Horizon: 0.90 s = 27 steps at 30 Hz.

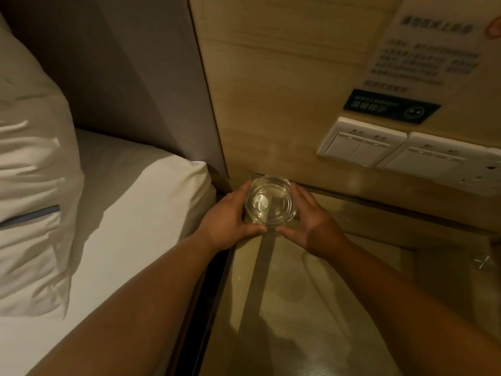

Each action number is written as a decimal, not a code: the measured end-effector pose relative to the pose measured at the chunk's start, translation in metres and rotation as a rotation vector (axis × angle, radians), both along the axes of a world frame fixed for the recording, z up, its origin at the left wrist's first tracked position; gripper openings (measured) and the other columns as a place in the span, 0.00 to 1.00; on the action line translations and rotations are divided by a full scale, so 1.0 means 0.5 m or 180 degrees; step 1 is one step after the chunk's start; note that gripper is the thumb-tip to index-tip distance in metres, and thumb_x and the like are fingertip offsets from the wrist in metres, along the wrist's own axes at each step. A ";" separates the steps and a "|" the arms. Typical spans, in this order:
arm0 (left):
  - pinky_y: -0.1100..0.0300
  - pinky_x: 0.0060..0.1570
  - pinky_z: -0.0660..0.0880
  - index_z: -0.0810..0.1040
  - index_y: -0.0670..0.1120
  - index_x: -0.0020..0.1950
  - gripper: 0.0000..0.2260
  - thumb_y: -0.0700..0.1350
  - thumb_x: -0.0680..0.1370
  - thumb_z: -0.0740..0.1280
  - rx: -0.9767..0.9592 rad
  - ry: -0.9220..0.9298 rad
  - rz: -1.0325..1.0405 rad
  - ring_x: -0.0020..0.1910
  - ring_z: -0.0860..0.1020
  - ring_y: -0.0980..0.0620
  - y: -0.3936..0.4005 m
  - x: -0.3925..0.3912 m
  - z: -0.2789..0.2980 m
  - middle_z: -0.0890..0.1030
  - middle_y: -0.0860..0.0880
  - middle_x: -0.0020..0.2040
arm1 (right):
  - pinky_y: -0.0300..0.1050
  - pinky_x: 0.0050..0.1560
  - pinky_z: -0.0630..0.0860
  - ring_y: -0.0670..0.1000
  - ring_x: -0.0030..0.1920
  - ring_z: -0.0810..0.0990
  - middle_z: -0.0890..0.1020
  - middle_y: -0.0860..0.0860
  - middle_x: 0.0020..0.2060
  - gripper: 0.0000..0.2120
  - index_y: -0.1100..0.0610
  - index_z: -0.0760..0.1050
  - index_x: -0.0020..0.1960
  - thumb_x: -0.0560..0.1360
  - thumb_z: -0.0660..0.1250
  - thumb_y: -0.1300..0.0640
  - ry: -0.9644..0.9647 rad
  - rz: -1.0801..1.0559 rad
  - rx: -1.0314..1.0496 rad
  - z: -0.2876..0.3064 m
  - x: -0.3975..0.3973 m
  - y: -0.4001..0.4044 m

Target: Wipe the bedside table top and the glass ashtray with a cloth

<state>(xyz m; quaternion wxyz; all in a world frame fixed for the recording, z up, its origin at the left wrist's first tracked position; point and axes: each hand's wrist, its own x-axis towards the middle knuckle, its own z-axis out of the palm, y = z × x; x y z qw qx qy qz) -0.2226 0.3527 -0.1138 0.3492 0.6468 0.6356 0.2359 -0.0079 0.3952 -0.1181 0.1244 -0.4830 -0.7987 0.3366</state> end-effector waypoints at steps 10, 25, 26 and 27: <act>0.70 0.56 0.63 0.55 0.58 0.74 0.45 0.58 0.65 0.77 0.0051 0.0051 0.0028 0.61 0.64 0.68 -0.003 -0.001 -0.011 0.70 0.53 0.70 | 0.40 0.72 0.55 0.51 0.76 0.55 0.55 0.53 0.77 0.48 0.56 0.49 0.78 0.69 0.75 0.48 -0.0069 0.0007 -0.0052 -0.009 0.001 0.002; 0.50 0.73 0.57 0.52 0.47 0.77 0.44 0.64 0.71 0.69 -0.0275 0.1249 -0.0364 0.75 0.56 0.46 -0.043 -0.015 0.065 0.57 0.44 0.77 | 0.45 0.73 0.57 0.50 0.77 0.50 0.44 0.49 0.78 0.54 0.54 0.46 0.78 0.66 0.75 0.40 -0.0648 -0.0003 -0.0210 0.050 0.028 -0.017; 0.50 0.73 0.53 0.51 0.46 0.78 0.41 0.65 0.73 0.64 -0.0181 0.1558 -0.0428 0.76 0.53 0.45 -0.054 -0.018 0.079 0.55 0.44 0.78 | 0.47 0.73 0.58 0.51 0.77 0.51 0.45 0.49 0.78 0.52 0.55 0.47 0.78 0.67 0.73 0.39 -0.0727 -0.0016 -0.0116 0.067 0.035 -0.024; 0.51 0.73 0.50 0.51 0.46 0.77 0.39 0.65 0.74 0.61 -0.0137 0.1755 -0.0440 0.76 0.51 0.45 -0.066 -0.016 0.097 0.54 0.44 0.78 | 0.48 0.73 0.58 0.51 0.77 0.52 0.47 0.50 0.78 0.50 0.55 0.48 0.78 0.68 0.71 0.38 -0.0821 -0.0047 -0.0021 0.093 0.041 -0.034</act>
